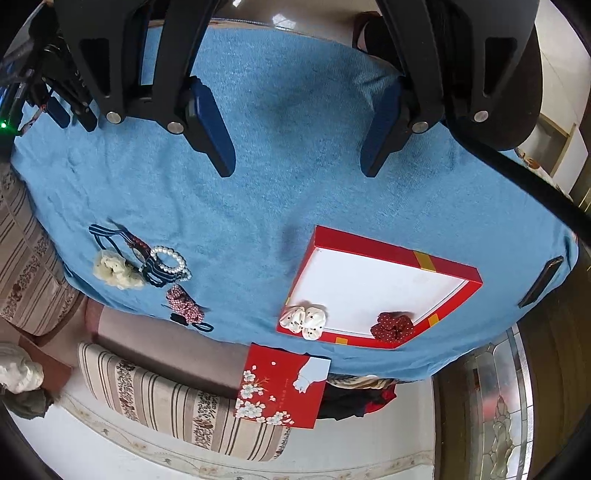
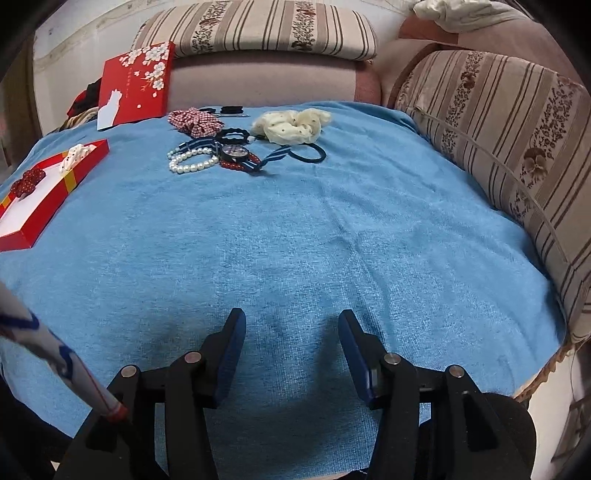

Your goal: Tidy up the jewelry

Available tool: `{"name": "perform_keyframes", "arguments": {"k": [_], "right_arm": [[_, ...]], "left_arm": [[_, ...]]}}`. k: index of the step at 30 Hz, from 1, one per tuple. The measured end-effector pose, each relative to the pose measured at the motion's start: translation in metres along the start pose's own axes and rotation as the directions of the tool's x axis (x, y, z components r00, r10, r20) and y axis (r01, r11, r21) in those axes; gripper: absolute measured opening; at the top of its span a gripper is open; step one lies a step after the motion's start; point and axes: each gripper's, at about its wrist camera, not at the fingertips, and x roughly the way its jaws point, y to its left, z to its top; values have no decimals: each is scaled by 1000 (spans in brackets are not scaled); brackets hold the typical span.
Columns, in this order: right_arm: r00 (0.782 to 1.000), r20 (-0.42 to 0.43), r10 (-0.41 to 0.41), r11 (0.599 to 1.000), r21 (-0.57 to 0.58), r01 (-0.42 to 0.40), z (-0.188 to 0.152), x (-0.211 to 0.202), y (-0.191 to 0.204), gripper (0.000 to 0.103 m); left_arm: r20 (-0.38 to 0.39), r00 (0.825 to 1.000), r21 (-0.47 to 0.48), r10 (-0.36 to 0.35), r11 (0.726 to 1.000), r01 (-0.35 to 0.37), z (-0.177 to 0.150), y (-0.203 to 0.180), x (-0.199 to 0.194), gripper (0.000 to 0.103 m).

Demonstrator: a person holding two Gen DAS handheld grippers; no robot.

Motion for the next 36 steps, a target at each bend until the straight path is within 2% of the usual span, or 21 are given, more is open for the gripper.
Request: {"name": "perform_keyframes", "arguments": {"k": [19,27,36], "right_arm": [[1000,-15,3,1000,-7,-3,-2,6,5,58],[1000,-20,-10,1000,18,11,12,5,-1,58],[1000,6,-24,999,-25,24,17,-3,4,59]], "left_arm": [[-38,999,34,-17,999,18,-5,-8,0,69],[-67,997,42,-33,998,36,-5,-9,11,69],[-87,996,51,-35,998,39,-5,-11,22,69]]}}
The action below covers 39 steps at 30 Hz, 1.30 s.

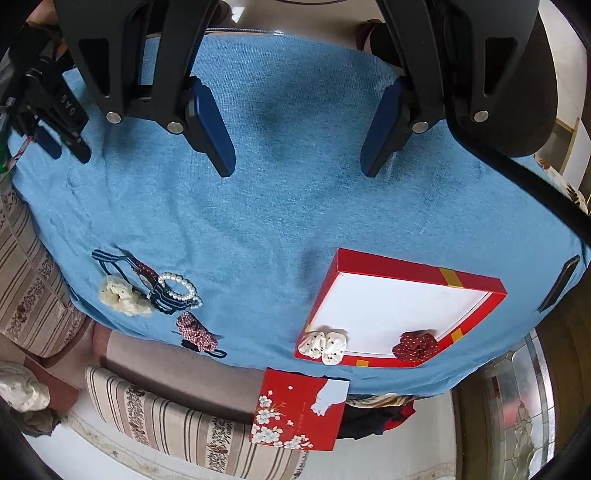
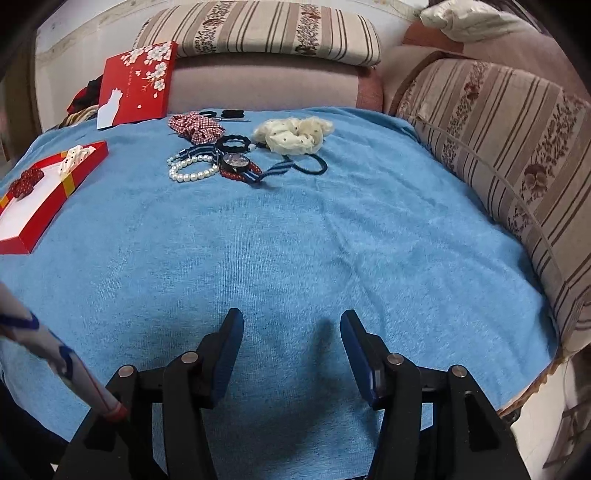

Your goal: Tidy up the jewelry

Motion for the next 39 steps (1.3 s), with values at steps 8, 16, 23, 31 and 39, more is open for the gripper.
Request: {"name": "perform_keyframes", "arguments": {"k": [8,16,23,31,39], "right_arm": [[999,41,-22,998,58,19,12,-6,-23,64],[1000,24,8,996,89,-11,9,-1,-34,64],[997,68,42,986,159,-53,29,0,-57,66],[998,69,14,983,183,-26,46,19,-71,66],[998,57,11,980,196,-22,66,41,-80,66]], "left_arm": [[0,1000,70,-1,998,1,5,-17,3,69],[16,1000,105,24,994,-26,8,-25,-4,69],[50,998,114,30,993,-36,40,-21,-8,69],[46,999,80,27,996,-31,75,-14,9,70],[13,1000,54,-1,999,0,88,-16,31,72]]}}
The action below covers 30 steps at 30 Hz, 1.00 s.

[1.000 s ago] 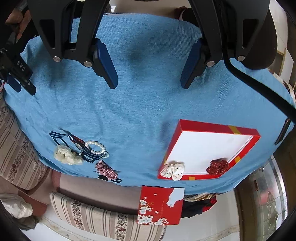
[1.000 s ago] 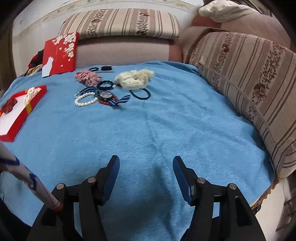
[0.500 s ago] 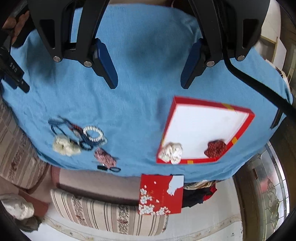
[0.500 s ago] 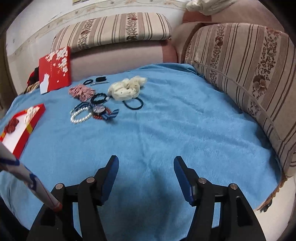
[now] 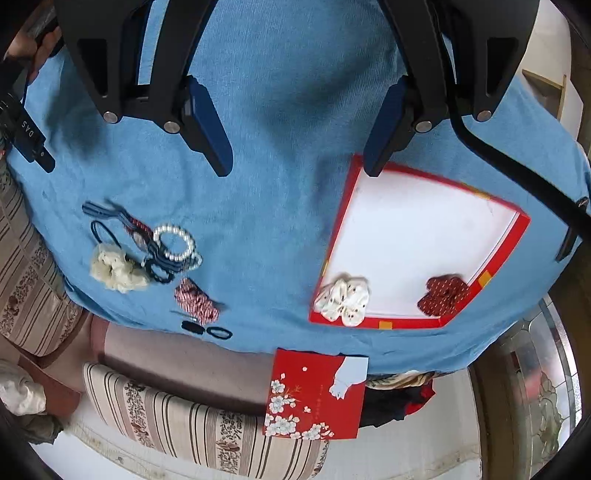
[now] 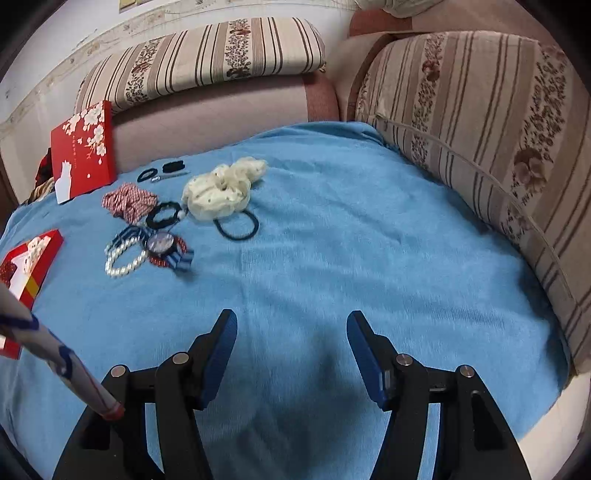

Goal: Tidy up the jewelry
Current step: 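Grasp the red-white checked scrunchie with the left gripper and lift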

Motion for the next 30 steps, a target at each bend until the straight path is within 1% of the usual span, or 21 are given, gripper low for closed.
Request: {"name": "perform_keyframes", "arguments": {"k": [3,6,9,11,15,17,18,20,21,22,23,24,25,26,27,28,29,30], "right_arm": [[1000,22,-4,1000,-10,4,11,10,1,66],[999,39,-15,1000,-17,16,16,24,1,66],[998,52,-48,999,-8,48,12,33,-3,66],[998,34,-55,998,13,55,12,40,-7,66],[997,41,-64,998,28,63,15,47,-10,66],[998,23,-56,998,24,55,15,51,-9,66],[999,16,-51,998,22,51,15,54,-9,66],[999,18,-50,998,24,50,14,54,-9,66],[998,24,-54,998,20,53,14,54,-8,66],[998,27,-54,998,17,54,14,53,-7,66],[998,35,-57,998,9,57,14,53,-6,66],[997,40,-63,998,1,63,14,53,-4,66],[997,42,-68,998,-6,69,14,53,-3,66],[997,43,-70,997,-11,71,14,53,-2,66],[997,43,-71,997,-18,72,14,54,0,66],[996,43,-74,997,-24,76,14,55,1,66],[996,41,-81,996,-33,83,14,56,2,66],[996,38,-85,995,-39,87,14,58,3,66]], "left_arm": [[-17,1000,12,-23,1000,23,14,-9,15,73],[-48,996,24,-79,997,80,36,-24,40,73],[-70,988,23,-140,990,142,63,-41,70,73],[-88,980,17,-177,984,179,83,-56,96,73],[-113,961,-1,-253,967,254,116,-80,139,73],[-137,942,-34,-305,952,303,132,-90,164,73],[-151,937,-51,-315,949,311,138,-94,173,73],[-171,916,-93,-363,931,352,149,-101,197,73],[-189,910,-108,-370,928,355,153,-105,209,73],[-203,904,-120,-375,926,357,156,-108,217,73],[-209,904,-123,-372,928,353,159,-112,225,73],[-214,911,-108,-351,936,335,162,-116,231,73],[-220,914,-95,-341,940,328,164,-120,234,71],[-230,915,-76,-330,944,321,166,-124,237,62],[-240,919,-58,-313,949,309,167,-126,238,35],[-251,914,-53,-318,948,315,168,-127,238,11],[-271,900,-64,-342,939,337,168,-126,237,8],[-275,894,-77,-354,935,347,167,-124,232,8]]}}
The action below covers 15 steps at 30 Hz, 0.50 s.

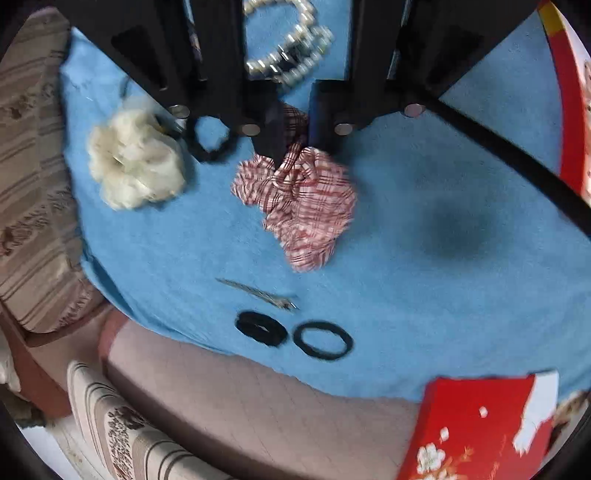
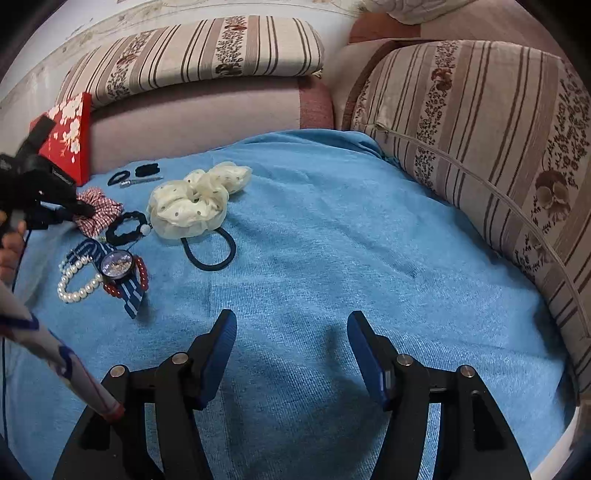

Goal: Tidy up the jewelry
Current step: 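Grasp the red-white checked scrunchie with the left gripper and lift, then hold the checked scrunchie in left gripper while right gripper grasps the pearl bracelet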

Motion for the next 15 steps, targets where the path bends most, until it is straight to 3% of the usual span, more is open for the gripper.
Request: {"name": "perform_keyframes", "arguments": {"k": [6,11,15], "right_arm": [[1000,-1,-25,999,-24,25,-1,3,5,66],[999,-4,-51,998,-30,51,-4,6,5,66],[997,3,-77,996,-38,77,-7,6,6,66]], "left_arm": [[58,998,79,-2,997,-3,-28,-10,-66,8],[107,994,125,-28,992,14,-76,-11,-140,9],[176,984,135,-2,991,-23,-117,-6,-189,9]]}}
